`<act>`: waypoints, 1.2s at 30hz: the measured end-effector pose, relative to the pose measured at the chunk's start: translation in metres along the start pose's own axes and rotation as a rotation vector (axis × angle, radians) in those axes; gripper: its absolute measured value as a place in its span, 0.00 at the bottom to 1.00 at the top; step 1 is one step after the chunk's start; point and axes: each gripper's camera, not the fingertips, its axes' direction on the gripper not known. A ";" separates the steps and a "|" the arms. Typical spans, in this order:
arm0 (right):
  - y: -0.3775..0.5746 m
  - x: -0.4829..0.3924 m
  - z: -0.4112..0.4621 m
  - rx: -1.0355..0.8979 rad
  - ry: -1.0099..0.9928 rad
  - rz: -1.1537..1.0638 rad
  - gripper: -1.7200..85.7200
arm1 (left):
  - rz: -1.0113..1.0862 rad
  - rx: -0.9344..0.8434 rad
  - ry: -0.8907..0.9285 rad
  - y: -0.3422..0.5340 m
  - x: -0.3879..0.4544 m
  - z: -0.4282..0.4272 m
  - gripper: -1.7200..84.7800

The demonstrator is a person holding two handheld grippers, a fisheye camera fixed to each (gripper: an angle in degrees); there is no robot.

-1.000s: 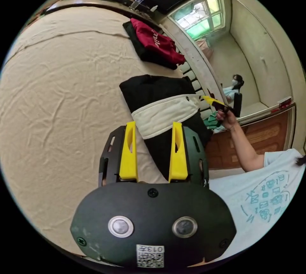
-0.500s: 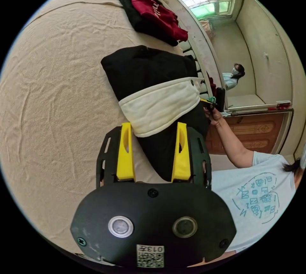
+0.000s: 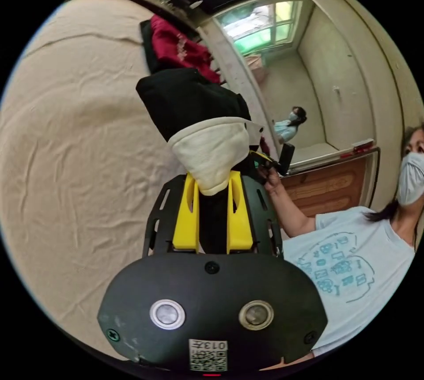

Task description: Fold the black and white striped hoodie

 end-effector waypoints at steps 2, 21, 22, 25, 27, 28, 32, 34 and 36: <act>-0.025 -0.005 -0.028 0.059 0.006 -0.046 0.07 | 0.078 0.024 0.001 -0.029 0.027 -0.016 0.14; -0.320 0.196 0.103 -0.149 0.174 0.028 0.11 | -0.116 0.055 -0.132 -0.334 -0.102 0.016 0.18; -0.320 0.200 0.104 -0.120 0.177 0.021 0.12 | -0.123 0.072 -0.107 -0.331 -0.105 0.015 0.18; -0.323 0.206 0.087 -0.110 0.194 -0.034 0.21 | -0.081 0.076 -0.049 -0.327 -0.102 0.003 0.21; -0.321 0.215 0.067 -0.081 0.227 -0.042 0.27 | -0.060 0.142 -0.089 -0.318 -0.098 -0.030 0.28; -0.319 0.226 0.059 -0.083 0.188 -0.046 0.28 | -0.061 0.166 -0.092 -0.315 -0.100 -0.039 0.28; -0.318 0.271 0.063 -0.106 -0.012 0.070 0.31 | -0.105 0.098 -0.042 -0.311 -0.118 -0.041 0.34; -0.322 0.291 0.078 -0.144 -0.062 0.120 0.32 | -0.117 0.059 -0.040 -0.311 -0.122 -0.029 0.35; -0.324 0.306 0.086 -0.169 -0.145 0.162 0.31 | -0.148 0.062 0.052 -0.313 -0.132 -0.020 0.36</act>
